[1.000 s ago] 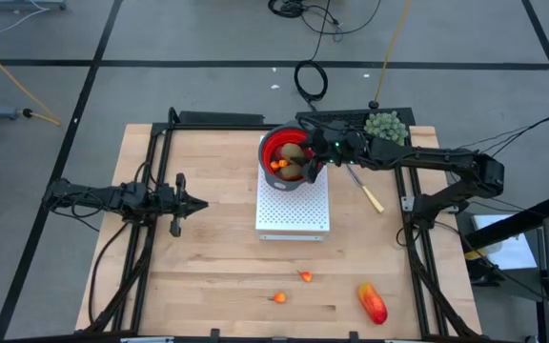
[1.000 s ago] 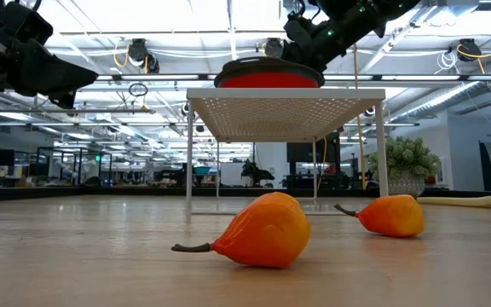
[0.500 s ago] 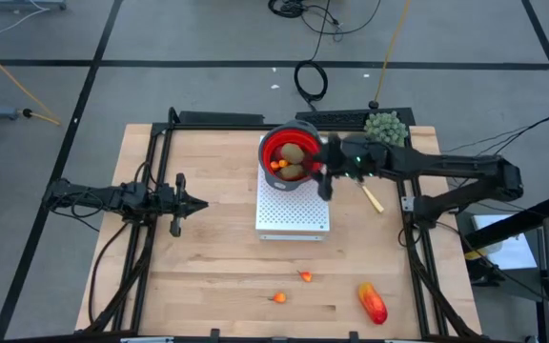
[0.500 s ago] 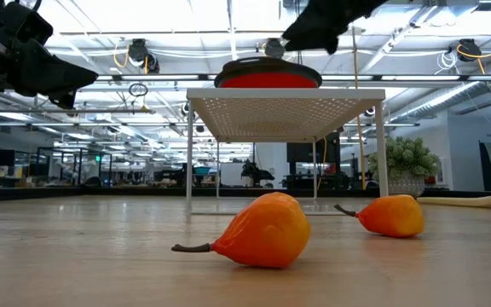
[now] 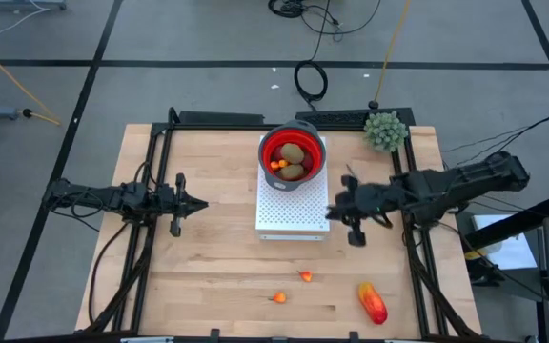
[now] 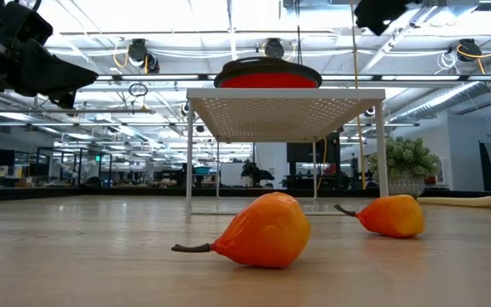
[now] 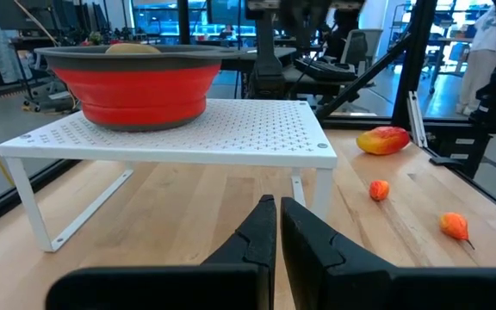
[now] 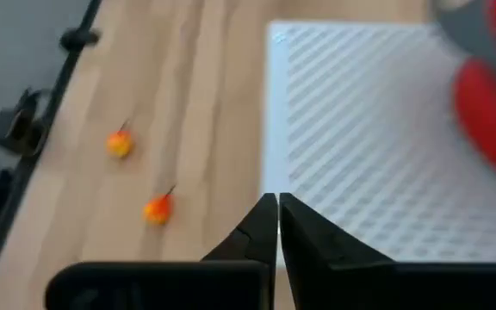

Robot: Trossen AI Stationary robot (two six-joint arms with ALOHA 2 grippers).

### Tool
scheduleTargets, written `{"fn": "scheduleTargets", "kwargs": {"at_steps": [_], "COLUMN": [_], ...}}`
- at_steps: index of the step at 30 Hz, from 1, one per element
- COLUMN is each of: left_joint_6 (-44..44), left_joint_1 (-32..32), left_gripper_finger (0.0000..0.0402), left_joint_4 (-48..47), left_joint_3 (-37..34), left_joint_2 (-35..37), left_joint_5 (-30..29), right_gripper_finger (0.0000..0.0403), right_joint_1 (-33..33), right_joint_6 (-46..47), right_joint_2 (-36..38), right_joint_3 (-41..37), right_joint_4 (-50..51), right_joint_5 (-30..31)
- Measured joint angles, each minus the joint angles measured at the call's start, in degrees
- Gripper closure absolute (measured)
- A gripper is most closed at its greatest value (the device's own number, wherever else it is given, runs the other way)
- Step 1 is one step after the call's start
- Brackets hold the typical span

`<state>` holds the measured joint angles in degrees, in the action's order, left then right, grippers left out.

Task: Pick & Place Fruit
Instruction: Put the orange mango into the red strainer bowl

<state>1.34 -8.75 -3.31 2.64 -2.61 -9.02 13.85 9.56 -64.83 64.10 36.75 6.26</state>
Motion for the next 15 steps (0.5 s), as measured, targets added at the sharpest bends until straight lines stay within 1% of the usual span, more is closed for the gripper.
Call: {"fn": "scheduleTargets", "kwargs": {"at_steps": [6, 9, 15], "left_joint_6": [-0.1, -0.1, -0.1], "left_joint_1": [0.0, 0.0, 0.0], "left_gripper_finger": [0.0382, 0.0382, 0.0382], "left_joint_4": [0.0, 0.0, 0.0], "left_joint_3": [0.0, 0.0, 0.0], "left_joint_2": [0.0, 0.0, 0.0], "left_joint_5": [0.0, 0.0, 0.0], "right_gripper_finger": [0.0401, 0.0401, 0.0402], "right_joint_1": [9.9, 15.3, 24.6], "right_joint_6": [7.9, 13.3, 25.4], "right_joint_2": [0.0, -0.1, -1.6], "right_joint_3": [0.0, 0.0, 0.0], "right_joint_4": [3.1, 4.0, 6.1], "right_joint_5": [0.3, 3.8, 7.4]}}
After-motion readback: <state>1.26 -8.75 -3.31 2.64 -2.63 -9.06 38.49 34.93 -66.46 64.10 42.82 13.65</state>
